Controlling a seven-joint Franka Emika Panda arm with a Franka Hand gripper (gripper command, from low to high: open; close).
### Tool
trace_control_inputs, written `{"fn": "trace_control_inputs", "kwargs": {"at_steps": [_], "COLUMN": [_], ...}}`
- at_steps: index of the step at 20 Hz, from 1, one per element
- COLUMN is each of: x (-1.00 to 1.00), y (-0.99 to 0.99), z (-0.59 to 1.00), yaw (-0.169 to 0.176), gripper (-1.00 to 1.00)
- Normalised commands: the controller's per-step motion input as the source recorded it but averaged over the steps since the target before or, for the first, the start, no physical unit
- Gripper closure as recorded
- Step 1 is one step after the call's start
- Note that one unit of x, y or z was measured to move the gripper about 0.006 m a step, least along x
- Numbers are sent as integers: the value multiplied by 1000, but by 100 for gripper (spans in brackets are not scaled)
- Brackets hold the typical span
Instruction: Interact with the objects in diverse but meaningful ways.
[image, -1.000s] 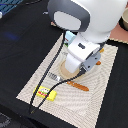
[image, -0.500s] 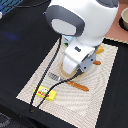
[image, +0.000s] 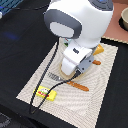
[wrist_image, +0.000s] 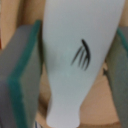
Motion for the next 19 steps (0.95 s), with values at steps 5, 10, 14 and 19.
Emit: {"fn": "trace_control_inputs", "kwargs": {"at_steps": [5, 10, 14, 19], "x": [-203, -295, -119, -42], "y": [107, 178, 266, 291], "z": [1000, 1000, 1000, 669], "yaw": [0, 10, 15, 64], "gripper": [-100, -100, -100, -100]}}
